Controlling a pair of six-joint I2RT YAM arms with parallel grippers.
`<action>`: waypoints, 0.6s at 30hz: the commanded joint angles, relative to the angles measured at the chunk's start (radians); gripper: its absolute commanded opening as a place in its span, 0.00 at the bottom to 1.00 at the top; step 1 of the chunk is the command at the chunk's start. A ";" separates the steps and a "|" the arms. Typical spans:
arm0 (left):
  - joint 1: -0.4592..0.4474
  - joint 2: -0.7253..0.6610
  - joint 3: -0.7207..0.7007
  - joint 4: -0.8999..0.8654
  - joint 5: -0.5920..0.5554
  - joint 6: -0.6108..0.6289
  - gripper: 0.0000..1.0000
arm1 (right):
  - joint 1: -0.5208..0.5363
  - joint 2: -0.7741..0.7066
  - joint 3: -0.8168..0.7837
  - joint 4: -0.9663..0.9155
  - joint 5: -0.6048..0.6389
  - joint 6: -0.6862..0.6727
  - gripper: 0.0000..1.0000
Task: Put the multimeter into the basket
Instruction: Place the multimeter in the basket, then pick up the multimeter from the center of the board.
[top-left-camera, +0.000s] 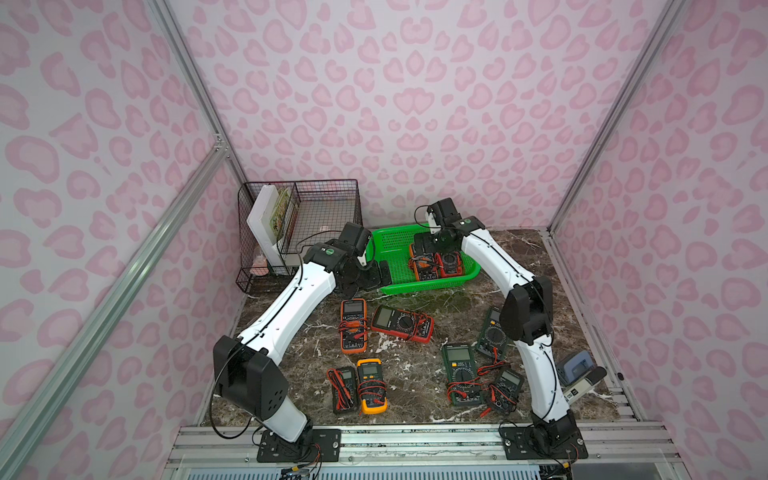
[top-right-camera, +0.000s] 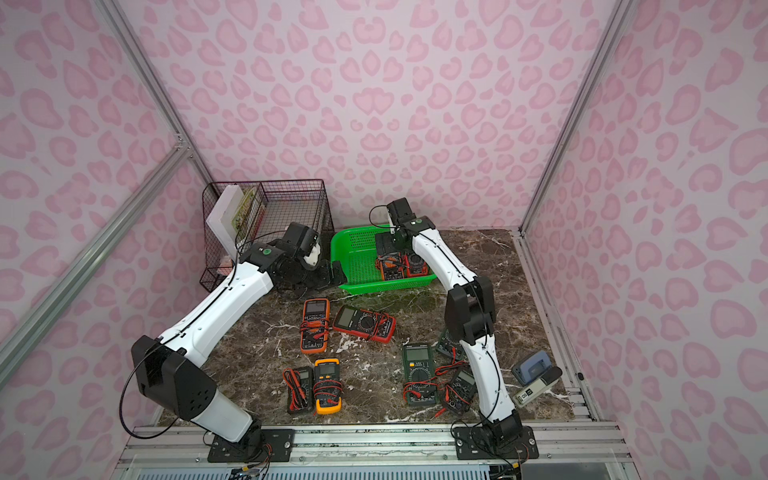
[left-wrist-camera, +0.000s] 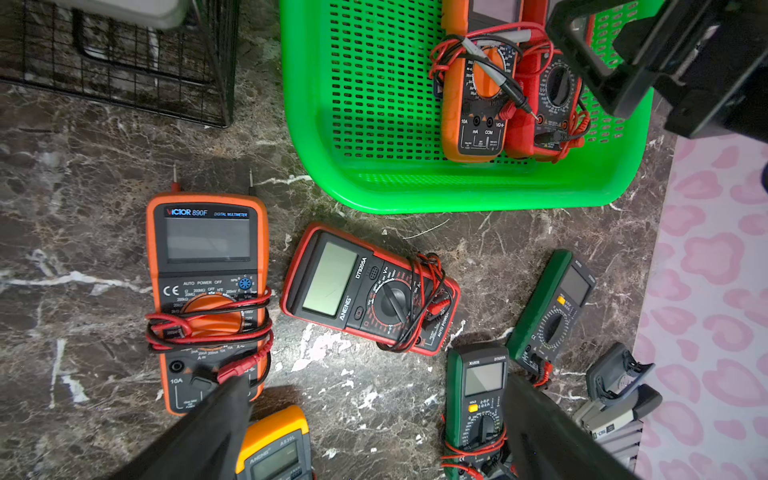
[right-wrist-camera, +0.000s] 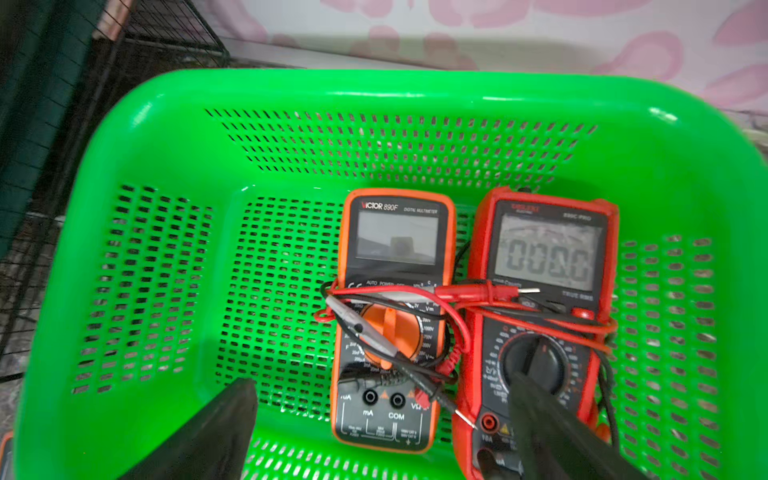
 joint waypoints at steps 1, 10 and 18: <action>0.005 -0.015 0.005 -0.029 -0.015 0.033 0.98 | 0.010 -0.066 -0.047 -0.007 0.004 0.024 0.99; 0.009 -0.036 -0.017 -0.038 -0.012 0.064 0.98 | 0.035 -0.352 -0.412 0.097 0.021 0.077 0.99; 0.009 -0.057 -0.051 -0.049 0.018 0.104 0.99 | 0.060 -0.590 -0.724 0.121 0.042 0.128 0.99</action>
